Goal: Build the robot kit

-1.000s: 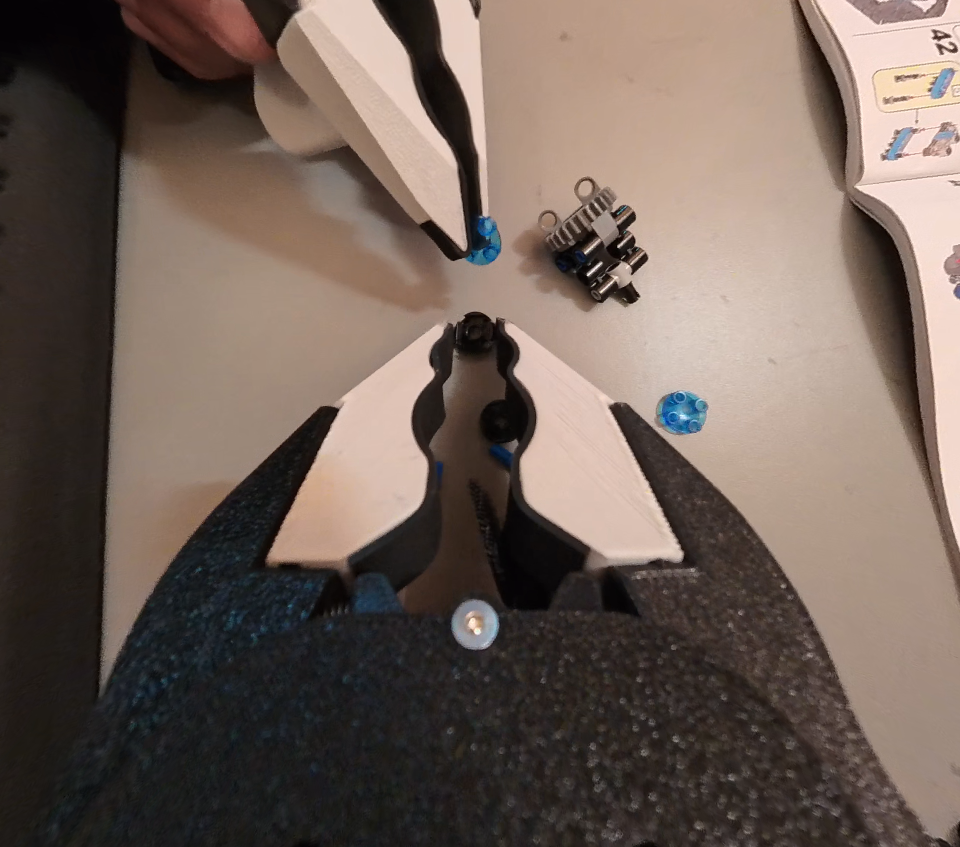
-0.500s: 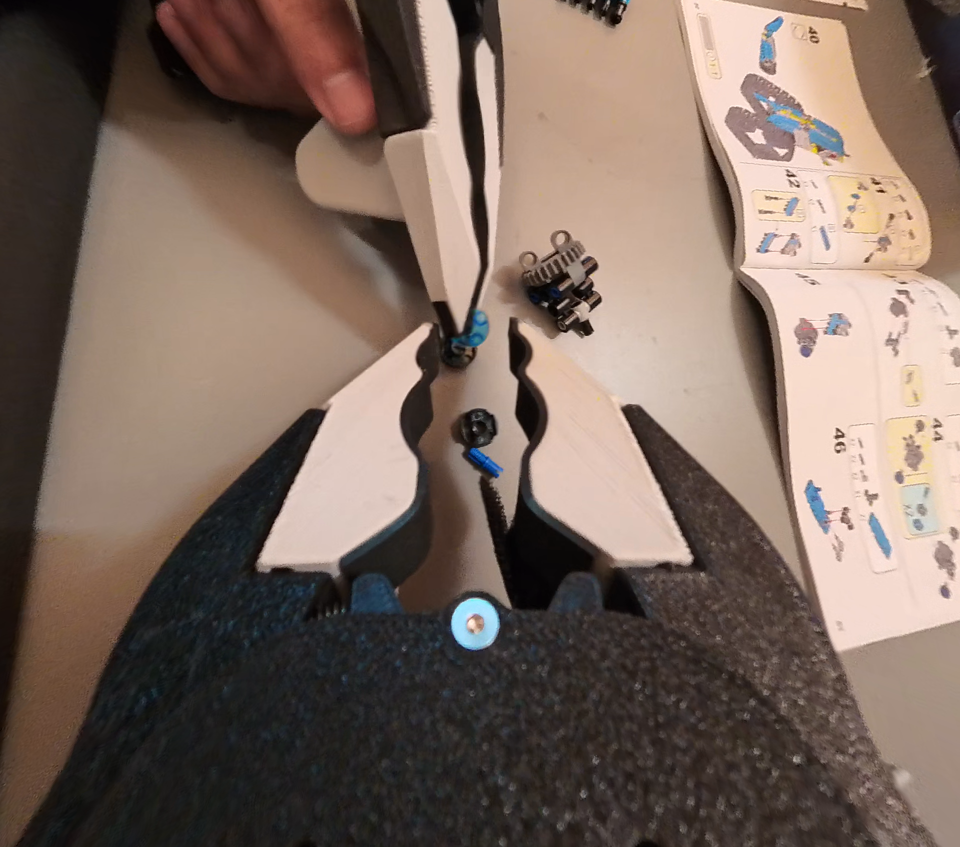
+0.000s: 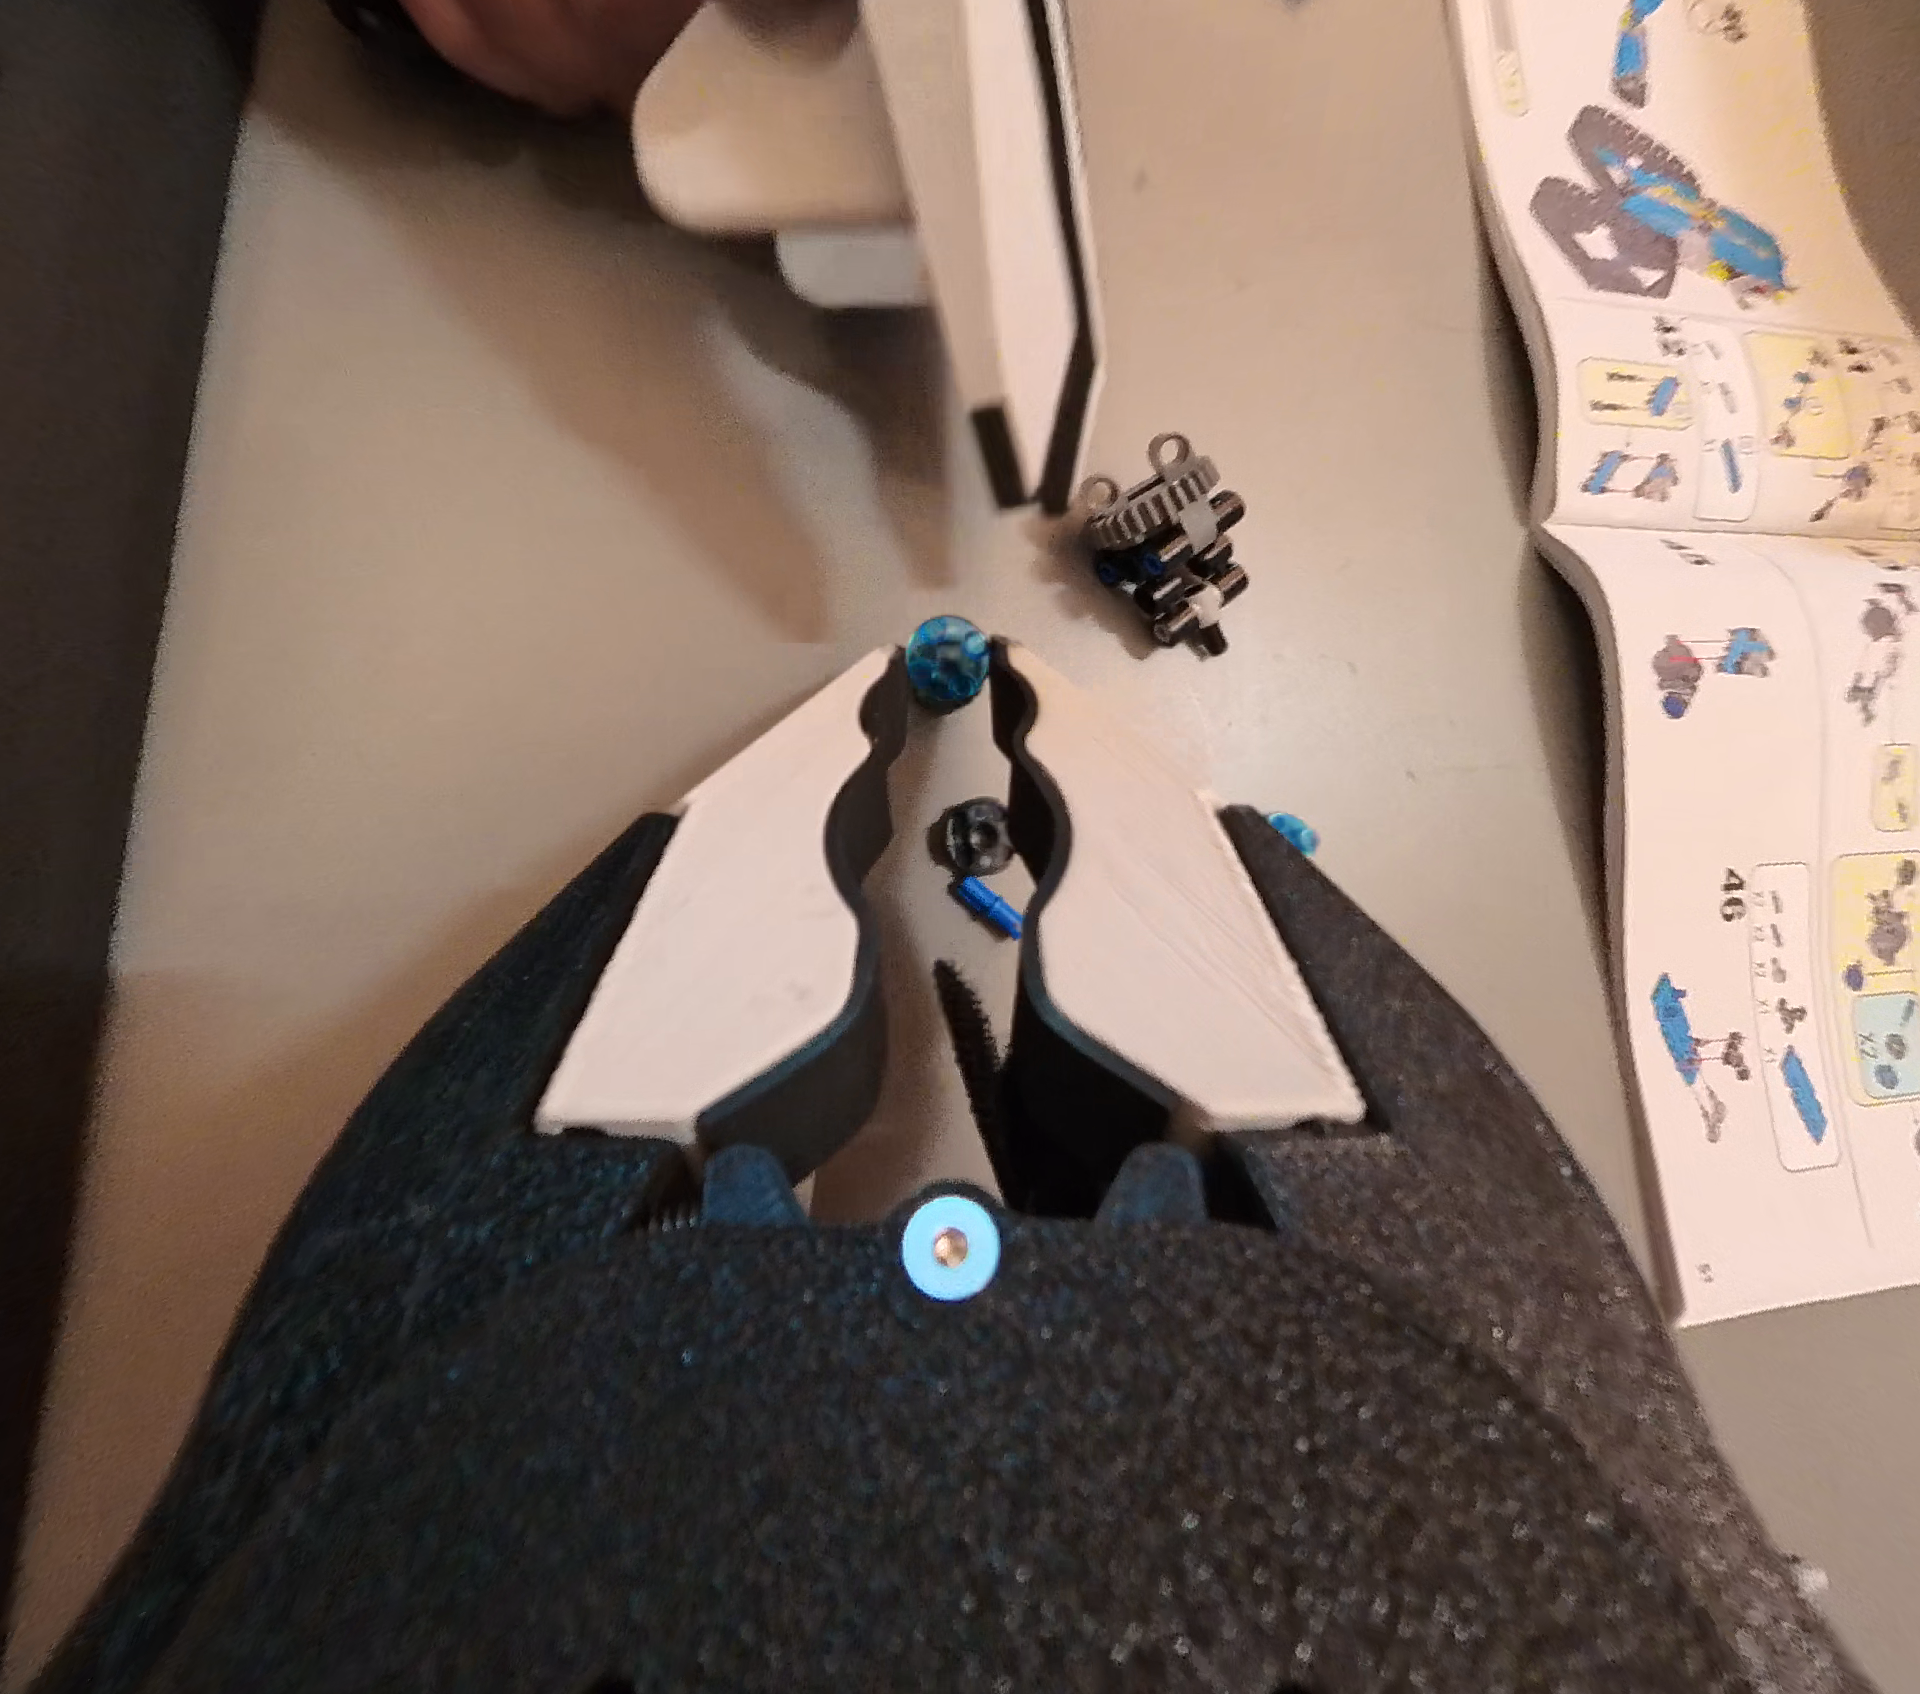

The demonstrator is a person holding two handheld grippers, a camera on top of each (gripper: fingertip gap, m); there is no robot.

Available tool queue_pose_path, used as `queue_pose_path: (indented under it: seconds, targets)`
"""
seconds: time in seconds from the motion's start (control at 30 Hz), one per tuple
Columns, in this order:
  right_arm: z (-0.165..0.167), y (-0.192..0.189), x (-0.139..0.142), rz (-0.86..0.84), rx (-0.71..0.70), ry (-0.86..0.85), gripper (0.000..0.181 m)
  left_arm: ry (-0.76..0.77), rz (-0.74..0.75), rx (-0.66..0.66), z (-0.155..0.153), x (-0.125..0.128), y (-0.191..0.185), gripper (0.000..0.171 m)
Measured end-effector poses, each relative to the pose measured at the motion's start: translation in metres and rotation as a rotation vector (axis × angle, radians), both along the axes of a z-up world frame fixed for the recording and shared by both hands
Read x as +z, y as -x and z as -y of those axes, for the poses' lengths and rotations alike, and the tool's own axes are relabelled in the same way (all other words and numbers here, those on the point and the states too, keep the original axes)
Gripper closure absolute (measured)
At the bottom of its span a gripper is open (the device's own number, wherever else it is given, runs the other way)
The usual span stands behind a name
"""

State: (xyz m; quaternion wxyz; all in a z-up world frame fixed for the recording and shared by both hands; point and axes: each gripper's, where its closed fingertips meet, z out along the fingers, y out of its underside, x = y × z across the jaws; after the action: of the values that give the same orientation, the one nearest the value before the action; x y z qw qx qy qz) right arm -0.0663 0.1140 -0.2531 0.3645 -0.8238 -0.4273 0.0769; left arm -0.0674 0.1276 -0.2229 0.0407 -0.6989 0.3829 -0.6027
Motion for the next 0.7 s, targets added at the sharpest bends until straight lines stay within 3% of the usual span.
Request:
queue_pose_path:
  seconds: [0.13,0.3,0.7]
  targets:
    - [0.001,0.000,-0.002,0.034,0.034,0.069,0.166,-0.069,0.046,0.044,-0.009,0.008,0.005,0.159]
    - [0.002,0.001,-0.007,0.060,0.079,0.136,0.166,-0.356,-0.052,-0.060,0.009,-0.012,0.002,0.167]
    - [-0.002,0.002,-0.012,0.015,0.073,0.157,0.166,-0.433,-0.136,-0.107,0.017,-0.029,-0.001,0.170]
